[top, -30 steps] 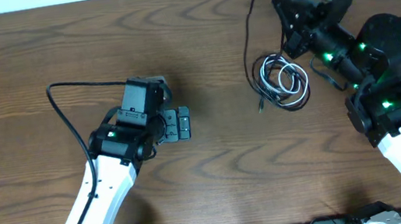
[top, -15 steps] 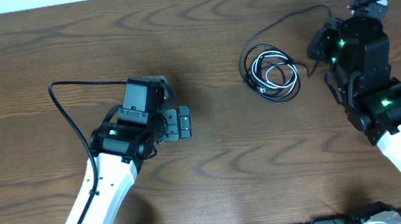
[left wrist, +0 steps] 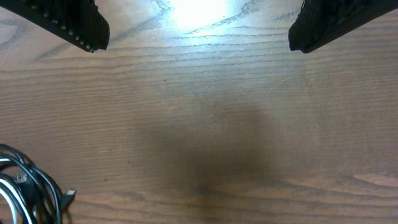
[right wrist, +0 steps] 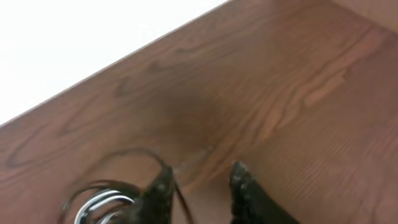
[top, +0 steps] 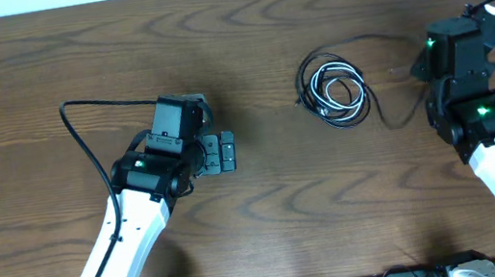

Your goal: Untangle cables

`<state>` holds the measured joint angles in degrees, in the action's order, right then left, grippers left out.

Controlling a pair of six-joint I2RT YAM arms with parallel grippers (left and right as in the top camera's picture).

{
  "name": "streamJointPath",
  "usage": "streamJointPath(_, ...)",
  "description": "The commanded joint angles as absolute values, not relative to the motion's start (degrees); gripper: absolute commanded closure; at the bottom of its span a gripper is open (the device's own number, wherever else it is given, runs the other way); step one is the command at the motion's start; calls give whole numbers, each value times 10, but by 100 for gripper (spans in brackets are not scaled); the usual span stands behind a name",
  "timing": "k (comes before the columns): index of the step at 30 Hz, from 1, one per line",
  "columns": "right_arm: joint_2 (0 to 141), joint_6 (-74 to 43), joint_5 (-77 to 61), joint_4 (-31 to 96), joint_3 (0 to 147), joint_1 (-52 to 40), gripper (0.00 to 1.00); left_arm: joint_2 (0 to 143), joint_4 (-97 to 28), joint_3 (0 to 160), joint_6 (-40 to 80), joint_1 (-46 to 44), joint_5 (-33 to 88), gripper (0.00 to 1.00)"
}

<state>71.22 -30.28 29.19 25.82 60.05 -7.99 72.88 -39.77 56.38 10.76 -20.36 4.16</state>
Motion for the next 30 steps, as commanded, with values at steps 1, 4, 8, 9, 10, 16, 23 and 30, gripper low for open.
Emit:
streamJointPath(1, 716, -224, 173, 229, 605, -77, 57, 731, -398, 572, 116, -205, 41, 2)
streamJointPath(4, 721, -203, 80, 212, 605, -77, 46, 731, -398, 572, 116, -205, 41, 2)
streamJointPath(8, 743, -175, -30, 221, 605, -83, 44, 731, -398, 571, 116, -205, 41, 2)
streamJointPath(9, 752, -168, -51, 226, 605, -85, 44, 731, -398, 571, 116, -205, 41, 2)
streamJointPath(10, 761, -163, -64, 230, 605, -88, 43, 731, -398, 571, 116, -205, 41, 2)
streamJointPath(16, 863, -151, -146, 236, 605, -112, 56, 731, -398, 566, 116, -205, 41, 2)
streamJointPath(23, 958, -209, -96, 159, 605, -145, 65, 731, -398, 565, 116, -205, 41, 2)
streamJointPath(30, 1034, -294, -46, 63, 605, -168, 63, 731, -398, 565, 115, -205, 41, 2)
